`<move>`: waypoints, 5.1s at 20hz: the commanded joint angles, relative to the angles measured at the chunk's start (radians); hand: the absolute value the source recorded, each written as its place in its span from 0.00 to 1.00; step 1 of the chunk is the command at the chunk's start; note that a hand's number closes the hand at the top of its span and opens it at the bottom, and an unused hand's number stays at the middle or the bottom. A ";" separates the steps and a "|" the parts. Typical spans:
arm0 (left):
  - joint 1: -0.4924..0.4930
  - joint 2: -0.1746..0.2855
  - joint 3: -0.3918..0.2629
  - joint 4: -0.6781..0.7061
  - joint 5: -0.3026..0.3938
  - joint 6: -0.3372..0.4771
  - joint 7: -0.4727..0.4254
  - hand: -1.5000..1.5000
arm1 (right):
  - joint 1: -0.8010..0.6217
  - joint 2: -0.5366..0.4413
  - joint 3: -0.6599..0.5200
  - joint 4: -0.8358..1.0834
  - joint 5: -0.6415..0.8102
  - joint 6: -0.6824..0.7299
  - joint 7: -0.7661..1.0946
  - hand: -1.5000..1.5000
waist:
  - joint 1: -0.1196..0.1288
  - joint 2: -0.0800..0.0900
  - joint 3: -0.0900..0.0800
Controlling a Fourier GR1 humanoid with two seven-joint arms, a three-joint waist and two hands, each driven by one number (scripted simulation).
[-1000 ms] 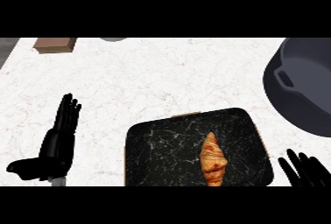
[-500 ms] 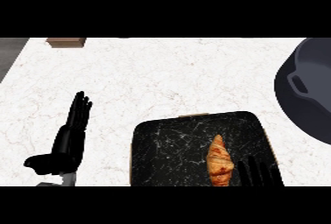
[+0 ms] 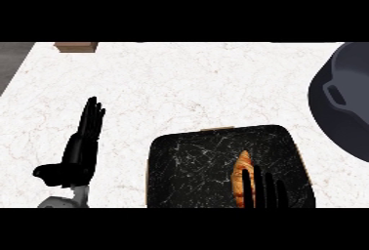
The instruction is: Pick the croissant from the tray and place it in the pot
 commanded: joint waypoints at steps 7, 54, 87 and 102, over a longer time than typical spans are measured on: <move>0.047 -0.017 0.019 -0.107 -0.047 -0.022 0.081 0.50 | -0.095 0.004 -0.067 0.149 -0.054 -0.049 0.035 0.00 | 0.002 -0.001 0.001; 0.031 -0.110 0.103 0.024 -0.114 -0.115 -0.019 0.50 | -0.764 0.002 -0.565 0.299 -0.365 -0.058 -0.232 1.00 | -0.004 -0.003 0.000; 0.032 -0.126 0.157 -0.011 -0.132 -0.175 0.019 0.50 | -0.925 -0.484 -1.222 1.102 -0.682 -0.231 -0.734 1.00 | 0.014 0.003 0.001; 0.033 -0.162 0.127 -0.020 -0.164 -0.154 0.040 0.50 | -1.034 -0.558 -1.353 1.637 -0.777 -0.252 -0.902 0.00 | 0.029 0.010 0.003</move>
